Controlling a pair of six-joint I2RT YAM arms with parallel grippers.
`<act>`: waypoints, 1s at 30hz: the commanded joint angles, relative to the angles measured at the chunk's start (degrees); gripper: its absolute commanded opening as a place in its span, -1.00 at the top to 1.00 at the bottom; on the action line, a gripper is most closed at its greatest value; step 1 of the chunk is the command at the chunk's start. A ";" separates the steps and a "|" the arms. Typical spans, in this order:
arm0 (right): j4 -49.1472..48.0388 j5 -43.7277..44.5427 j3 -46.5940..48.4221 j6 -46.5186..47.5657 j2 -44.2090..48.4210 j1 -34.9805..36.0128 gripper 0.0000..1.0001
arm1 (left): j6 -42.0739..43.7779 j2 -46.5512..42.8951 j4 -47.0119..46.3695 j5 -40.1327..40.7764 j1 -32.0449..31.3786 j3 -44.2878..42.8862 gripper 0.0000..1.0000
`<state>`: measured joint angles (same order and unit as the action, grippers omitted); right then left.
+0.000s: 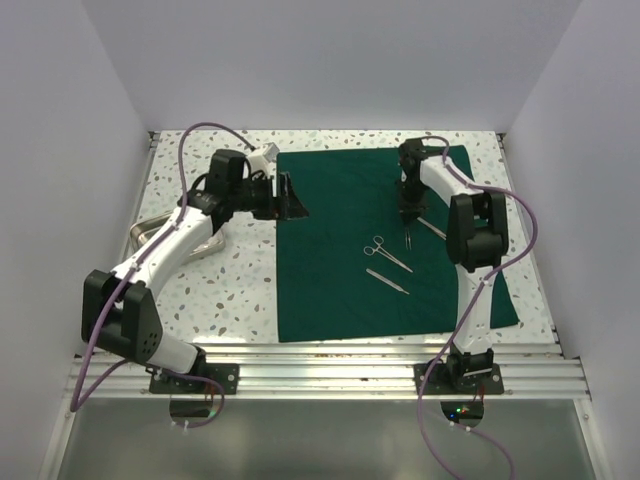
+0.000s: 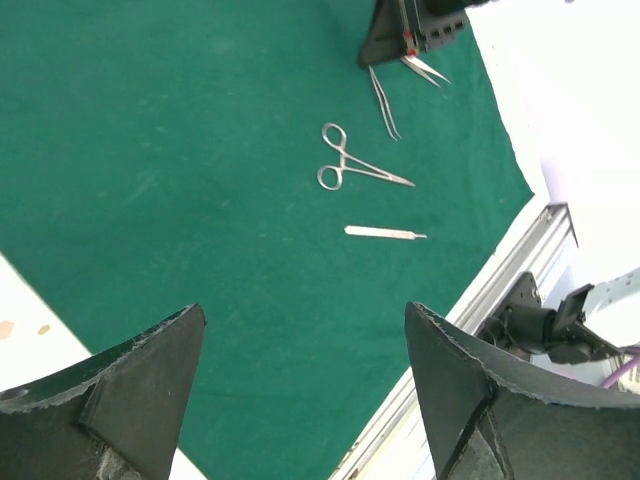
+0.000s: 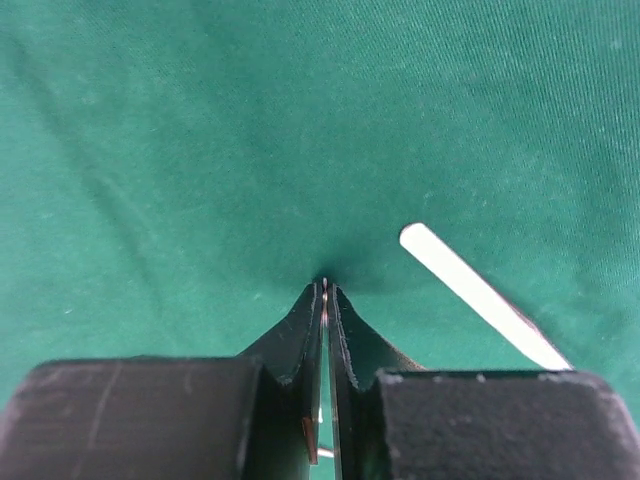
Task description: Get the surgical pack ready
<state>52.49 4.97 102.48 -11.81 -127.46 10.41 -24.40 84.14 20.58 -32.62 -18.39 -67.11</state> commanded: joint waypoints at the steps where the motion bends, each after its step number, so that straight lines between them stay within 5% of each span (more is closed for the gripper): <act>1: 2.43 -3.73 4.56 -5.12 7.30 -0.22 0.90 | -0.99 1.20 -3.69 -0.52 -2.52 -1.97 -0.70; 8: -11.77 -28.41 -6.73 -25.17 21.63 2.94 1.00 | -7.33 4.18 -13.37 -1.92 -5.51 -3.19 -0.68; 18: -20.94 -30.02 -10.46 -34.59 26.74 11.91 1.00 | -8.38 10.17 -10.73 -1.57 -7.62 -8.74 -0.59; 30: -21.90 -29.93 -11.77 -35.38 28.14 13.76 1.00 | -9.43 12.89 -10.55 -3.41 -7.80 -7.68 -0.18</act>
<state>32.32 -23.73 91.13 -46.09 -101.06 23.66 -32.58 96.14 11.97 -34.26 -25.93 -73.82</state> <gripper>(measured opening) 0.011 0.600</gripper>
